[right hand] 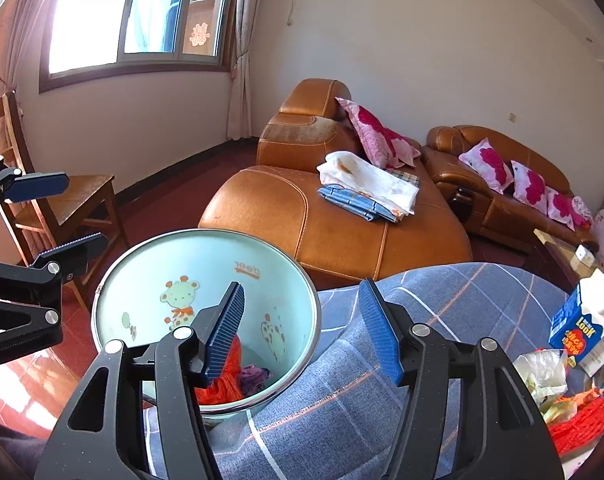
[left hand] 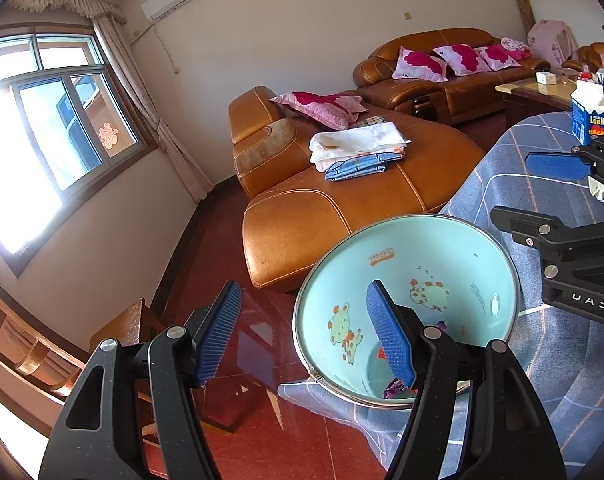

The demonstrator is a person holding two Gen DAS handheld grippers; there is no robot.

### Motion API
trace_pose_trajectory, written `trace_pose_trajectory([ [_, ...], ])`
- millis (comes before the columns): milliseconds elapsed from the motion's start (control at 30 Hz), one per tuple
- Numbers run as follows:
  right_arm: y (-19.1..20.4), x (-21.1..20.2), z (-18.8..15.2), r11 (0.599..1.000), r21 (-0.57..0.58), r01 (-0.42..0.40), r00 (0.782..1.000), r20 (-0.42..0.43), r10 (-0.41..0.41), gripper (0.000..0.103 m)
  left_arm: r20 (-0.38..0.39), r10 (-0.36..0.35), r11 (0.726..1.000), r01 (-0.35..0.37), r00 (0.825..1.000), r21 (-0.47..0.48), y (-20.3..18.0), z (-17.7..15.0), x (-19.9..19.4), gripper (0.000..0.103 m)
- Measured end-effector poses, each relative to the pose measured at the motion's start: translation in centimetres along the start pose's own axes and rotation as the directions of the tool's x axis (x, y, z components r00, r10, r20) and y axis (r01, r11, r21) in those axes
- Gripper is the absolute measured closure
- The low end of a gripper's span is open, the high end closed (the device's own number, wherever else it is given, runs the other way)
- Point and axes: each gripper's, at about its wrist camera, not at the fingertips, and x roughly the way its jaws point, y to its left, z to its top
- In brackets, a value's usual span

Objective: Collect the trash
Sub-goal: 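Open both grippers to drop the wrapper and bag into the bin, then grasp the black mesh scrubber with the left gripper while the right grasps the yellow wrapper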

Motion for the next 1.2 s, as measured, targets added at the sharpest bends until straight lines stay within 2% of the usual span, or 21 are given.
trace_pose_trajectory([
  [233,-1.6,-4.3,0.3,0.995,0.066,0.076,0.996,0.037,-0.078,0.040,0.024,-0.016,1.000,0.017,1.000,-0.001,-0.3,0.4,-1.3,0.034],
  [367,-4.2,-8.3,-1.3,0.975,0.136,0.174,0.983,0.026,-0.179,0.039,0.032,-0.057,0.998,0.056,0.998,0.011,-1.7,0.1,-2.1,0.030],
  [500,-6.8,-12.6,-5.1,0.932,0.208,0.297,0.954,-0.034,-0.296,0.038,0.029,-0.130,0.991,0.128,0.991,0.044,-4.3,-0.5,-3.1,0.030],
  [667,-9.6,-17.7,-11.4,0.847,0.305,0.436,0.900,-0.131,-0.416,0.038,0.038,-0.260,0.962,0.256,0.965,0.101,-8.9,-0.8,-5.1,0.027],
  [700,-10.0,-18.5,-12.6,0.830,0.323,0.455,0.890,-0.148,-0.431,0.038,0.041,-0.284,0.954,0.277,0.958,0.115,-9.9,-0.8,-5.6,0.027],
  [800,-10.8,-19.4,-15.8,0.797,0.373,0.476,0.880,-0.209,-0.428,0.039,0.054,-0.340,0.931,0.328,0.939,0.162,-12.6,-1.0,-7.0,0.025],
  [900,-11.2,-19.6,-17.6,0.788,0.393,0.475,0.880,-0.243,-0.409,0.039,0.067,-0.369,0.915,0.349,0.927,0.202,-14.3,-1.1,-8.2,0.024],
  [1033,-11.8,-19.2,-18.0,0.793,0.439,0.423,0.905,-0.248,-0.345,0.043,0.078,-0.372,0.912,0.349,0.925,0.215,-14.8,-1.0,-8.9,0.023],
  [1100,-11.5,-18.6,-18.0,0.811,0.449,0.375,0.924,-0.252,-0.287,0.060,0.078,-0.365,0.915,0.342,0.928,0.213,-14.6,-1.0,-8.9,0.023],
  [1167,-11.0,-18.2,-17.8,0.824,0.452,0.342,0.935,-0.248,-0.252,0.064,0.077,-0.363,0.917,0.341,0.929,0.208,-14.3,-0.9,-8.8,0.023],
  [1200,-10.7,-18.2,-17.9,0.831,0.446,0.332,0.938,-0.247,-0.242,0.071,0.079,-0.361,0.918,0.339,0.929,0.207,-14.3,-0.8,-8.9,0.023],
])
